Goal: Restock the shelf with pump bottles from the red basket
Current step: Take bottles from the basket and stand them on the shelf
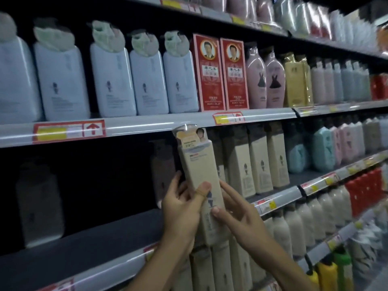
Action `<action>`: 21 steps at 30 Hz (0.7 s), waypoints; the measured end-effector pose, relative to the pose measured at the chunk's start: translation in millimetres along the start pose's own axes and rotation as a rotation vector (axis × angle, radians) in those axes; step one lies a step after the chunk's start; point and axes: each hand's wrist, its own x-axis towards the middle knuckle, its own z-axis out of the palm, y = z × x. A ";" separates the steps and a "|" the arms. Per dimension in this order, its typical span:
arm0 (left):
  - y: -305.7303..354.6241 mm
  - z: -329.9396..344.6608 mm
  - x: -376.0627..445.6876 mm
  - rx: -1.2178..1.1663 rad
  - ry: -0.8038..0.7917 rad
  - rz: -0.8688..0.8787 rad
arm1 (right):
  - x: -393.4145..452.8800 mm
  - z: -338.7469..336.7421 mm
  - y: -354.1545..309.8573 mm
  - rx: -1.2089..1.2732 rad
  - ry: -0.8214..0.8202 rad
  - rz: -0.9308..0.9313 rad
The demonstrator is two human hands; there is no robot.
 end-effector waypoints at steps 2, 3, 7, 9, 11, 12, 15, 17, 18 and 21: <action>-9.0 12.3 21.4 -0.012 -0.014 0.014 | 24.3 -11.7 2.3 -0.019 -0.036 -0.022; -14.6 18.1 30.2 -0.017 -0.014 0.026 | 35.2 -17.4 4.8 -0.036 -0.045 -0.034; -35.7 32.9 53.0 0.029 0.013 0.101 | 66.7 -34.1 15.6 -0.087 -0.076 -0.070; -45.3 35.3 59.9 0.057 0.020 0.124 | 76.7 -38.6 24.8 -0.112 -0.088 -0.083; -54.5 37.5 63.2 0.096 0.022 0.135 | 82.6 -42.2 34.8 -0.143 -0.094 -0.089; -58.8 38.7 63.5 0.124 0.018 0.138 | 83.4 -43.2 39.4 -0.147 -0.098 -0.082; -68.2 43.6 66.9 0.211 -0.009 0.140 | 81.4 -43.1 49.4 -0.166 -0.096 -0.099; -72.2 49.6 73.2 0.280 -0.025 0.136 | 82.2 -39.8 55.6 -0.205 -0.037 -0.131; -72.4 52.4 75.4 0.316 -0.036 0.130 | 83.5 -37.1 58.4 -0.246 0.012 -0.129; -74.0 57.9 79.1 0.379 -0.065 0.115 | 86.8 -27.6 67.8 -0.353 0.182 -0.117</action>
